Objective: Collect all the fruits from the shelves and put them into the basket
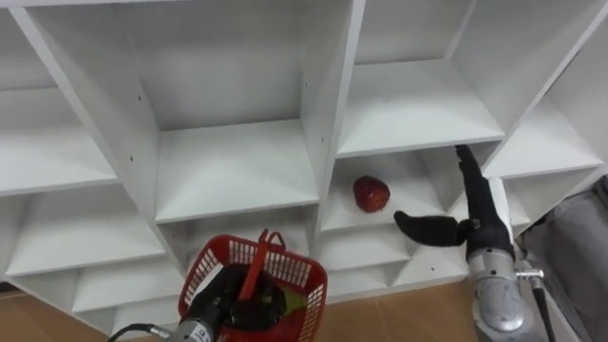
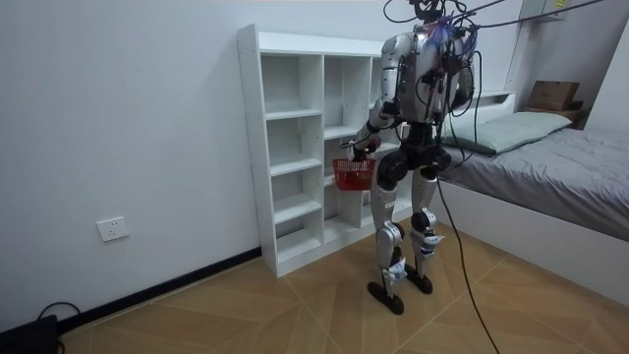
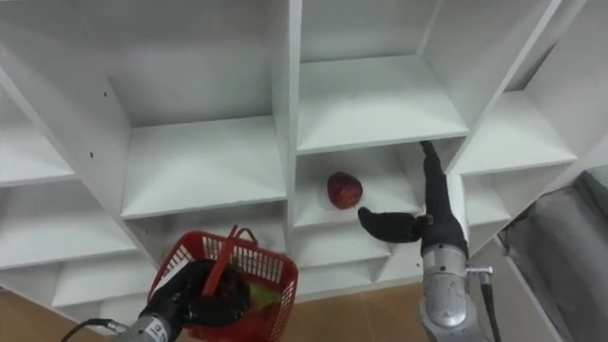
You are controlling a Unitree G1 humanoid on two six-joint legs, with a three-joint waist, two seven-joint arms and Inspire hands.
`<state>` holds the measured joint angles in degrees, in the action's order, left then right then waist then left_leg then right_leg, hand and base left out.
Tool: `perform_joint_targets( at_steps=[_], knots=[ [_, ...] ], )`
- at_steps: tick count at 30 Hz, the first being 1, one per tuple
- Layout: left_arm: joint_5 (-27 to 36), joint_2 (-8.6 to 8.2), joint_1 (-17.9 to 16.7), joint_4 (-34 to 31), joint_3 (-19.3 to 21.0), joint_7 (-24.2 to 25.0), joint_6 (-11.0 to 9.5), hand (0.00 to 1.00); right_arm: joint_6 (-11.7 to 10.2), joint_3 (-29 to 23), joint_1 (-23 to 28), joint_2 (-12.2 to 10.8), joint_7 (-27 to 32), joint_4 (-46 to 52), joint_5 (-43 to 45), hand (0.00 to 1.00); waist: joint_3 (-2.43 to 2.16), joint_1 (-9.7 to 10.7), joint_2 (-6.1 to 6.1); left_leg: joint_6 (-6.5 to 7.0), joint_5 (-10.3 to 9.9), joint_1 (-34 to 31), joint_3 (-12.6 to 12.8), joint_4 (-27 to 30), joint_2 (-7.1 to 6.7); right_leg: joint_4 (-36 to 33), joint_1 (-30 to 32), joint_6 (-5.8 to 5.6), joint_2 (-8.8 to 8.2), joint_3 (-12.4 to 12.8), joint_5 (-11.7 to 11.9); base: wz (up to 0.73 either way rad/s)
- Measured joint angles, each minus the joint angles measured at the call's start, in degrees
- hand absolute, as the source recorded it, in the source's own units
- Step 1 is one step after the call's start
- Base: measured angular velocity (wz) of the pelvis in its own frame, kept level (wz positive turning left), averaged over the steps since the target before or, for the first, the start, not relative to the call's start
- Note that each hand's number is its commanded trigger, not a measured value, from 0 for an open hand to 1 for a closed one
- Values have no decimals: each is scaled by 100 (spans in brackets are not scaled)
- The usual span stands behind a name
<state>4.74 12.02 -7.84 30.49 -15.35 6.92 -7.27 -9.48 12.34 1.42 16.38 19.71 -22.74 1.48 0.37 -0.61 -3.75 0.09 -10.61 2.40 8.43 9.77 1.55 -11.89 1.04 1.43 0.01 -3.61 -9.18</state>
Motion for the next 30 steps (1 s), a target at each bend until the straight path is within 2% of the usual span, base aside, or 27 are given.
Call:
perform_joint_targets(
  at_steps=[6,8,10,12,16,19,23,27,30],
  knots=[
    [9,97,53,112,97,17,-1,100,35,9,-525,15,-251,-863,6,0,42,-85,-10,-12,-7,-192,-84,202,68,-83,64,21,-63,-198,4,12],
    [9,98,96,232,104,45,0,100,35,9,-712,21,-317,-1018,-6,0,83,-108,-27,-18,-11,-252,-121,221,74,-88,95,43,-71,-313,-4,14],
    [6,96,104,344,104,80,0,100,34,9,-839,34,-379,-1153,-95,0,97,-147,-45,-21,-16,-336,-125,306,77,-96,140,57,-80,-360,1,9],
    [4,98,89,460,106,107,12,100,35,7,-942,55,-401,-1255,-186,0,99,-171,-44,-18,-41,-410,-167,384,81,-107,222,60,-85,-385,-3,7],
    [6,99,126,503,137,109,78,100,34,7,-1033,91,-444,-1271,-475,0,102,-354,-56,-16,-49,-605,-217,492,89,-221,408,70,-96,-418,-4,2],
    [9,105,182,505,188,104,89,100,30,24,-1287,97,-572,-1660,-801,0,101,-452,-55,-16,-49,-765,-258,585,94,-290,515,79,-100,-449,-1,8],
    [12,135,316,726,213,89,89,100,30,54,-1625,99,-685,-2102,-1001,0,103,-472,-55,-18,-47,-996,-329,705,89,-393,680,100,-108,-513,-1,9],
    [12,139,368,968,210,80,92,100,30,54,-1736,107,-684,-2214,-1007,0,106,-452,-63,-18,-46,-1141,-370,762,86,-427,801,103,-119,-528,-3,4],
    [13,135,451,1142,209,81,94,100,30,53,-1856,115,-685,-2238,-1049,0,127,-452,-97,-13,-42,-1266,-366,784,74,-547,966,110,-153,-524,-32,0]
  ],
)
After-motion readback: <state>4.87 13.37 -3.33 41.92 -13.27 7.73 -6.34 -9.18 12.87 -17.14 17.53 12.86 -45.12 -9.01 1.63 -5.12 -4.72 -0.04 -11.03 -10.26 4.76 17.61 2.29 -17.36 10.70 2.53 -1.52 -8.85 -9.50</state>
